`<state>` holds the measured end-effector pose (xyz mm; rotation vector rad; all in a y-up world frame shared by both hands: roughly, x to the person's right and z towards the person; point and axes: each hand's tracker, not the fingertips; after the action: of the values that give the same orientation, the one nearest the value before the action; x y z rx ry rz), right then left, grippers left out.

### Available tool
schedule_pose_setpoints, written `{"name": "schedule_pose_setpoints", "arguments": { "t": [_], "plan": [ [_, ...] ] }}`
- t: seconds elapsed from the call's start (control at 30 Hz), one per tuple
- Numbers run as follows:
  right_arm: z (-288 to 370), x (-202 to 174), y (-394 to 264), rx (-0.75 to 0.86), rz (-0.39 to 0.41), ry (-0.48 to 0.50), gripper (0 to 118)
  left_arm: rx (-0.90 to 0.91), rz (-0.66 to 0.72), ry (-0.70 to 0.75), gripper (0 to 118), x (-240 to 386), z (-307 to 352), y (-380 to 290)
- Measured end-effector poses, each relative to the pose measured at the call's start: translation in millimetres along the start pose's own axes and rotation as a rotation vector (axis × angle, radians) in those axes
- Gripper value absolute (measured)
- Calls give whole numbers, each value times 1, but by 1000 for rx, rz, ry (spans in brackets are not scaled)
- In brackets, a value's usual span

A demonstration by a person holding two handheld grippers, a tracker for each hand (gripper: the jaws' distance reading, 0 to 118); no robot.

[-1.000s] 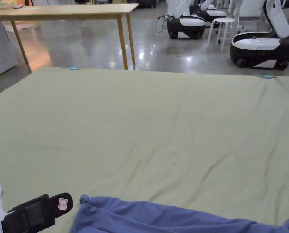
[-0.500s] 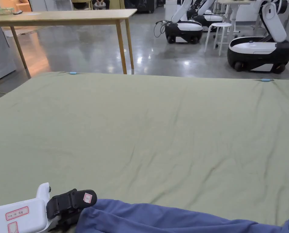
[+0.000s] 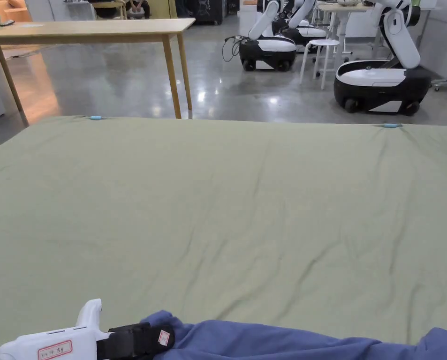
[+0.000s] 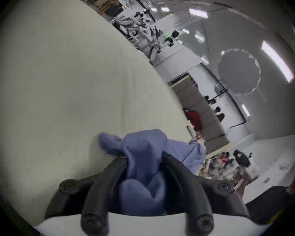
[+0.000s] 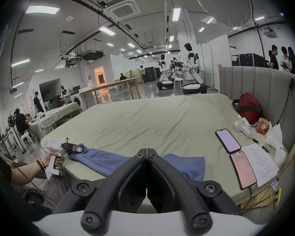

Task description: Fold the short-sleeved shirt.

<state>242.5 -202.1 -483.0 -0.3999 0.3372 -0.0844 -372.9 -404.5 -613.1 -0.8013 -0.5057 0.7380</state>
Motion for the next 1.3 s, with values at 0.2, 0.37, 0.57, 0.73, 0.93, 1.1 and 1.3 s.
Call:
{"name": "schedule_pose_setpoints", "arguments": {
  "t": [0.2,0.37,0.57,0.73,0.93,1.1,1.3],
  "plan": [
    [-2,3,0,-12,-7,-19,0,64,25,-31,20,-3,18,12],
    [-3,3,-1,-18,-11,-24,0,133,41,8,19,-16,53,24],
    [-7,2,-5,-27,-20,-18,0,277,106,205,19,-48,114,37],
    [-10,2,-6,-35,-22,-15,0,233,89,178,19,-32,116,38],
    [-14,2,-7,-44,-25,-16,0,185,-19,33,19,56,93,36],
    [-17,1,-9,-56,-24,-6,0,117,4,-39,19,102,38,31],
    [-9,5,-14,-63,-37,-5,0,-14,39,-76,19,119,-54,11]
  ]
}}
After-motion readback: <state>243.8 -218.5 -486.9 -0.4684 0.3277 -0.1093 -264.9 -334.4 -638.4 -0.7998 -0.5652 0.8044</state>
